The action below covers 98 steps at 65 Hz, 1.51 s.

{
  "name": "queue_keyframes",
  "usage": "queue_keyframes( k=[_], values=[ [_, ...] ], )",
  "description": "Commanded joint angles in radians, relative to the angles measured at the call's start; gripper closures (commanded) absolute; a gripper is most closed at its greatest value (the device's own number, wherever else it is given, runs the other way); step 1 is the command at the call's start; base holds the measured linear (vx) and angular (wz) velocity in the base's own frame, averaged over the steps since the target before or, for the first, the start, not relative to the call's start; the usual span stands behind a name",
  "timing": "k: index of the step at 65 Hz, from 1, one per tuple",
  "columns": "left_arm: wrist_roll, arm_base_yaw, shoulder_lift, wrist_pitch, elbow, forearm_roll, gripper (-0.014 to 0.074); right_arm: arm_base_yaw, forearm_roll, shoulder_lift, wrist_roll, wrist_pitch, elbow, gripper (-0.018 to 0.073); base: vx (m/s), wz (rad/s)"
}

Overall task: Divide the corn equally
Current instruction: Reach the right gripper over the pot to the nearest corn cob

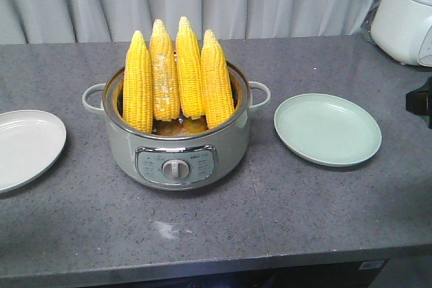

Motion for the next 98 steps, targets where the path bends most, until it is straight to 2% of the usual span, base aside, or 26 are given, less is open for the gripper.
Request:
queue_keyframes(
  k=[1,10,22,31,38,49,56,77,98],
  values=[
    [-0.009,-0.002,-0.001,-0.061,-0.033,0.000,-0.0050,-0.004,0.017,-0.010,-0.002,-0.048,-0.033,-0.0041,0.00,0.00],
    [-0.009,-0.002,-0.001,-0.060,-0.033,-0.001,-0.0127,-0.004,0.106,-0.006,-0.060,-0.068,-0.037,-0.0031,0.00,0.00],
    [-0.009,-0.002,-0.001,-0.060,-0.033,-0.002,-0.0106,-0.004,0.384,0.095,-0.262,-0.031,-0.156,-0.0020,0.00,0.00],
    [-0.009,-0.002,-0.001,-0.059,-0.033,-0.002,-0.0078,0.001,0.513,0.243,-0.353,0.068,-0.307,-0.0019,0.00,0.00],
    [-0.009,-0.002,-0.001,-0.056,-0.033,-0.002,-0.0061,0.062,0.493,0.356,-0.354,0.100,-0.418,-0.0019,0.00,0.00],
    [-0.009,-0.002,-0.001,-0.051,-0.033,-0.001,-0.0046,0.205,0.381,0.525,-0.322,0.097,-0.587,-0.0019,0.00,0.00],
    [-0.009,-0.002,-0.001,-0.048,-0.033,-0.001,-0.0042,0.256,0.345,0.615,-0.312,0.085,-0.683,-0.0019,0.00,0.00],
    [-0.009,-0.002,-0.001,-0.047,-0.033,-0.001,-0.0041,0.324,0.347,0.807,-0.315,0.064,-0.903,-0.0019,0.00,0.00],
    [-0.009,-0.002,-0.001,-0.047,-0.033,-0.001,-0.0041,0.325,0.388,0.896,-0.312,-0.036,-0.933,-0.0019,0.00,0.00]
  ],
)
